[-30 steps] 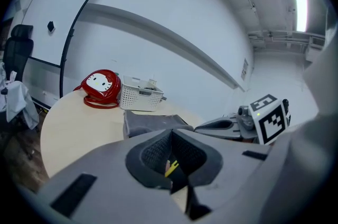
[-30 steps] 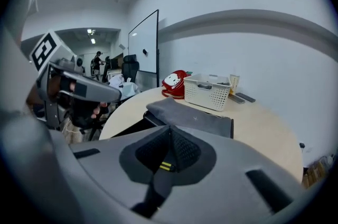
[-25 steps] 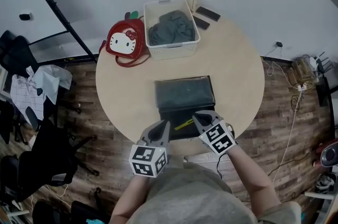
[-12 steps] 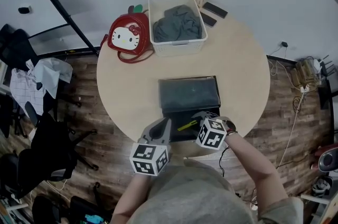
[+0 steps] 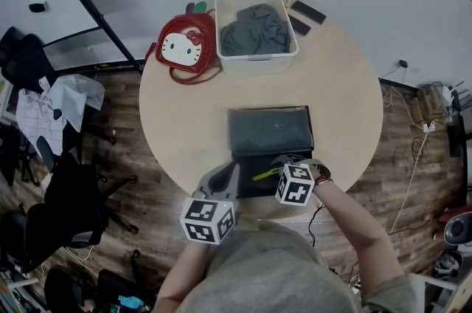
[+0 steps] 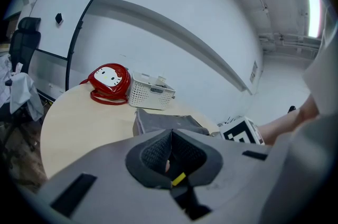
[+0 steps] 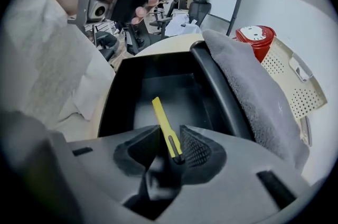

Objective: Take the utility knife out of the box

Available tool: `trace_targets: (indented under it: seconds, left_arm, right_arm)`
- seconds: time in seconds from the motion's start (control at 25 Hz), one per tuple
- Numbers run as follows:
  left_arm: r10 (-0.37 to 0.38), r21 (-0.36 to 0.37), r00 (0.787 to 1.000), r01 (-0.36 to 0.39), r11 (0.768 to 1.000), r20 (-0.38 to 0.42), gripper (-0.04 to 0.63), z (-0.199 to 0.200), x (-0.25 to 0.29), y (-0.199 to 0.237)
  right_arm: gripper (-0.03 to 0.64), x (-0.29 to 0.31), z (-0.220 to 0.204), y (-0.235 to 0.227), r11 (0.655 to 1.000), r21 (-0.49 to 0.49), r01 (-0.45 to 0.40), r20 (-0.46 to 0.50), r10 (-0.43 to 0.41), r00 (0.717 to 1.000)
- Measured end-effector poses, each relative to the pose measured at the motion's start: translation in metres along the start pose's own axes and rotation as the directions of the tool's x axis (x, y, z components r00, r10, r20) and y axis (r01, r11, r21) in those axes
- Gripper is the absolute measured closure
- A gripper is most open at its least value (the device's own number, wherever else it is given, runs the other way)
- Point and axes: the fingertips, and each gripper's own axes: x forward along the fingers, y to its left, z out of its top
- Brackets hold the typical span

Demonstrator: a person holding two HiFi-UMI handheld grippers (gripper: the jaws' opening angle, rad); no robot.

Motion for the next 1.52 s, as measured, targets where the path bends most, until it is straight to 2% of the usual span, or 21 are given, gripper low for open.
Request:
trace_targets:
  seconds: [0.12, 0.44, 0.6, 0.84, 1.12, 1.32, 1.52]
  left_arm:
    - [-0.004, 0.005, 1.000, 0.004, 1.000, 0.000, 0.591, 0.002, 0.001, 0.000]
    - [-0.020, 0.022, 1.000, 0.020, 1.000, 0.006, 0.591, 0.007, 0.000, -0.006]
    - [-0.027, 0.032, 1.000, 0.027, 0.999, 0.008, 0.591, 0.007, -0.004, -0.011]
    - [-0.044, 0.050, 0.999, 0.043, 0.998, 0.017, 0.592, 0.004, -0.013, -0.023]
    - [-0.063, 0.071, 0.997, 0.060, 0.996, 0.039, 0.592, 0.005, -0.026, -0.037]
    - [-0.074, 0.084, 0.996, 0.070, 0.994, 0.051, 0.592, 0.003, -0.033, -0.049]
    - [-0.093, 0.100, 0.994, 0.087, 0.991, 0.052, 0.592, 0.001, -0.040, -0.061]
  right_arm:
    - [0.560, 0.001, 0.000, -0.005, 1.000, -0.011, 0.028, -0.005, -0.028, 1.000]
    - [0.565, -0.001, -0.001, -0.005, 0.998, -0.015, 0.067, -0.014, -0.067, 0.998]
    - [0.565, -0.012, 0.002, -0.007, 0.994, 0.038, 0.103, 0.021, -0.103, 0.994]
    - [0.565, -0.040, 0.009, -0.008, 0.970, 0.137, 0.199, 0.089, -0.212, 0.973]
    - [0.565, -0.078, 0.019, -0.001, 0.907, 0.279, 0.316, 0.157, -0.368, 0.916]
    - [0.565, -0.106, 0.023, 0.004, 0.837, 0.389, 0.385, 0.191, -0.482, 0.855]
    - [0.565, -0.136, 0.028, 0.009, 0.751, 0.512, 0.416, 0.217, -0.581, 0.784]
